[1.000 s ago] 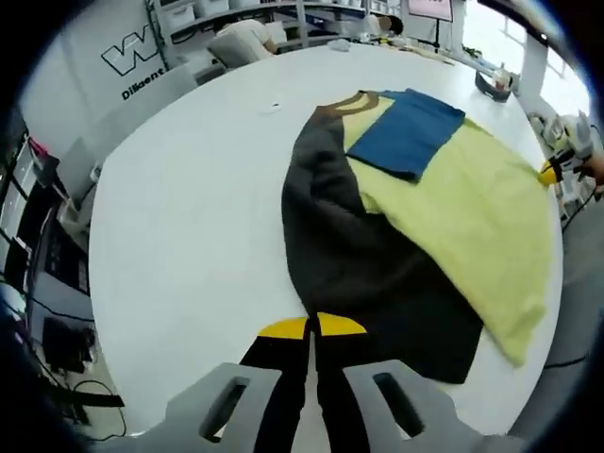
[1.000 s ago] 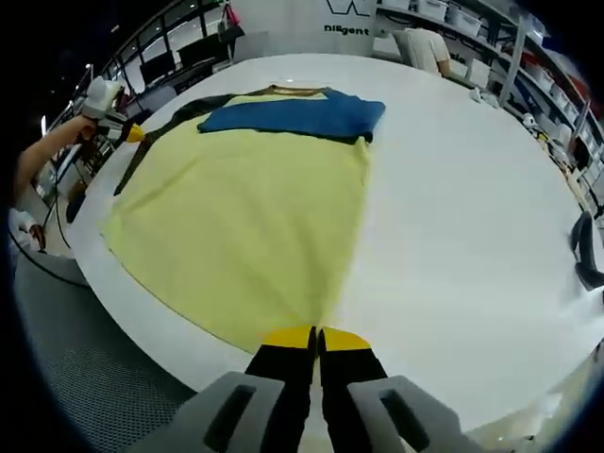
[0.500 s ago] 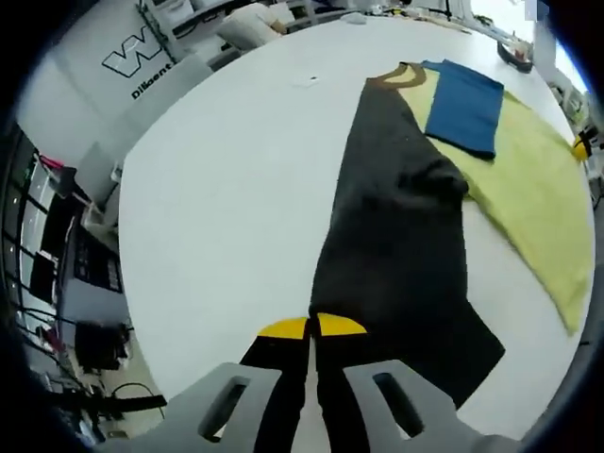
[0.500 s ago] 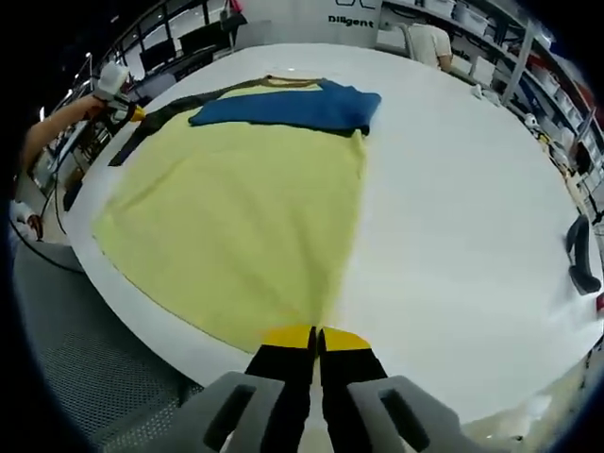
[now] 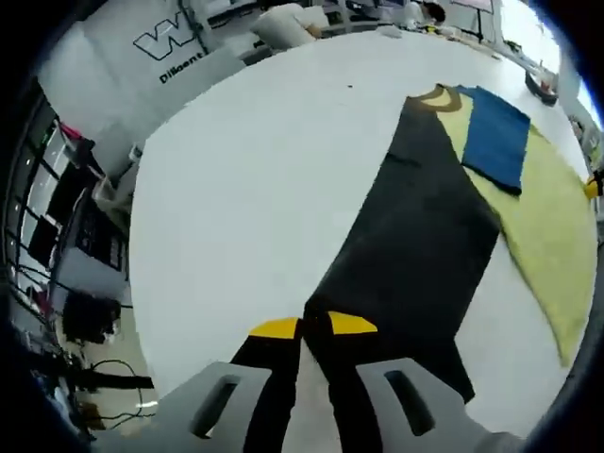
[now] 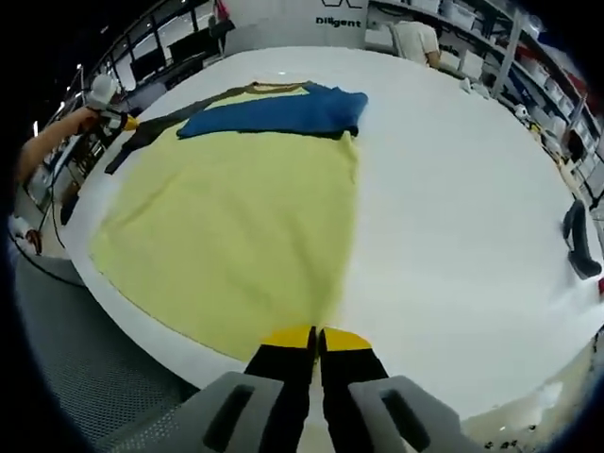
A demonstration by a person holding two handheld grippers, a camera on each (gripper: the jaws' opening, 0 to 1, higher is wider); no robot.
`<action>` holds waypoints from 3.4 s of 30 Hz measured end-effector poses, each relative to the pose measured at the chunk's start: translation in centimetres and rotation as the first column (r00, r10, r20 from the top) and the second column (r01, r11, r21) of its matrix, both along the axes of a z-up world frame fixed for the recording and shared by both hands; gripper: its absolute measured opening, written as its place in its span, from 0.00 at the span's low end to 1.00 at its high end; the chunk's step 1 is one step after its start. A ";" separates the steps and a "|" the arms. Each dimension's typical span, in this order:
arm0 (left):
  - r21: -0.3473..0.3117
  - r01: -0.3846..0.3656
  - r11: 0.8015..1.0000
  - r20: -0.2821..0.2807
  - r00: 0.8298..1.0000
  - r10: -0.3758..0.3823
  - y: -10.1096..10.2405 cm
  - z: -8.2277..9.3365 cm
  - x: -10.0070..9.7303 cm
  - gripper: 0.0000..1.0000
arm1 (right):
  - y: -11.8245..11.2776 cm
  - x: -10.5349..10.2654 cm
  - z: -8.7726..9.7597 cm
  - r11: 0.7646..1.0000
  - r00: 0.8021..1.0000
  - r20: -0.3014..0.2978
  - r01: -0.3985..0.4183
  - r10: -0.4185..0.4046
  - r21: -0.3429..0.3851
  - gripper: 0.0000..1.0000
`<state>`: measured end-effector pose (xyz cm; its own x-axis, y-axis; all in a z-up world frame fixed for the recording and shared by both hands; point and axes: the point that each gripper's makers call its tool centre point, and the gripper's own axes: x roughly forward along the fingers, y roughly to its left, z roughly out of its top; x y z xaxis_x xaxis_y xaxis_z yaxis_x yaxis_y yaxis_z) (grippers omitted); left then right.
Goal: Fold the garment on the visible template until the final outline fits inside the template.
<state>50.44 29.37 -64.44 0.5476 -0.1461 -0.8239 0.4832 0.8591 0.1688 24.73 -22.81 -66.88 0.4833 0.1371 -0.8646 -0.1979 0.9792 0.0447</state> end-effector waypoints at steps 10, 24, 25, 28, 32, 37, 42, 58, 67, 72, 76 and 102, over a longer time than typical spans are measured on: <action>-0.063 -0.090 0.994 -0.018 0.996 0.089 1.0 0.4 -5.9 0.34 | 0.7 2.3 3.2 0.986 0.981 0.163 0.084 -0.108 0.145 0.49; -0.138 -0.289 0.947 -0.054 0.957 0.284 0.9 -1.6 -11.1 0.45 | 4.2 3.3 6.3 0.976 0.969 0.241 -0.006 -0.048 0.219 0.95; -0.146 -0.297 0.944 -0.049 0.955 0.293 1.0 -1.7 -11.1 0.46 | 4.3 3.4 6.5 0.975 0.967 0.249 -0.011 -0.045 0.220 0.97; -0.152 -0.316 0.937 -0.057 0.949 0.311 1.1 -2.0 -11.2 0.45 | 4.6 3.3 6.9 0.975 0.966 0.258 -0.033 -0.025 0.218 0.98; -0.156 -0.347 0.925 -0.087 0.937 0.337 1.3 -2.4 -11.8 0.44 | 4.5 3.3 7.1 0.977 0.964 0.264 -0.035 -0.022 0.209 0.99; -0.154 -0.353 0.923 -0.068 0.936 0.346 1.5 -2.3 -12.0 0.40 | 4.4 3.1 7.2 0.978 0.964 0.266 -0.033 -0.023 0.205 0.97; -0.158 -0.356 0.921 -0.071 0.934 0.349 1.1 -2.2 -12.5 0.27 | 4.7 3.0 6.9 0.979 0.966 0.259 -0.037 -0.016 0.200 0.96; -0.152 -0.356 0.922 -0.143 0.931 0.336 2.3 -1.4 -13.1 0.04 | 5.4 2.8 7.0 0.981 0.967 0.253 -0.070 0.022 0.181 0.95; -0.038 -0.324 0.945 -0.154 0.937 0.315 6.3 -0.3 -12.6 0.05 | 5.8 2.5 7.0 0.979 0.968 0.246 -0.087 0.040 0.184 0.95; 0.020 -0.315 0.949 -0.150 0.937 0.315 8.5 0.7 -11.4 0.05 | 6.0 2.5 7.0 0.978 0.969 0.242 -0.095 0.049 0.183 0.96; 0.037 -0.313 0.949 -0.148 0.937 0.315 9.3 0.9 -10.8 0.05 | 6.2 2.6 7.0 0.978 0.969 0.241 -0.098 0.052 0.182 0.97; 0.064 -0.270 0.961 -0.107 0.955 0.275 7.4 6.4 -6.1 0.05 | 6.3 2.6 7.6 0.979 0.963 0.253 -0.137 0.096 0.151 0.98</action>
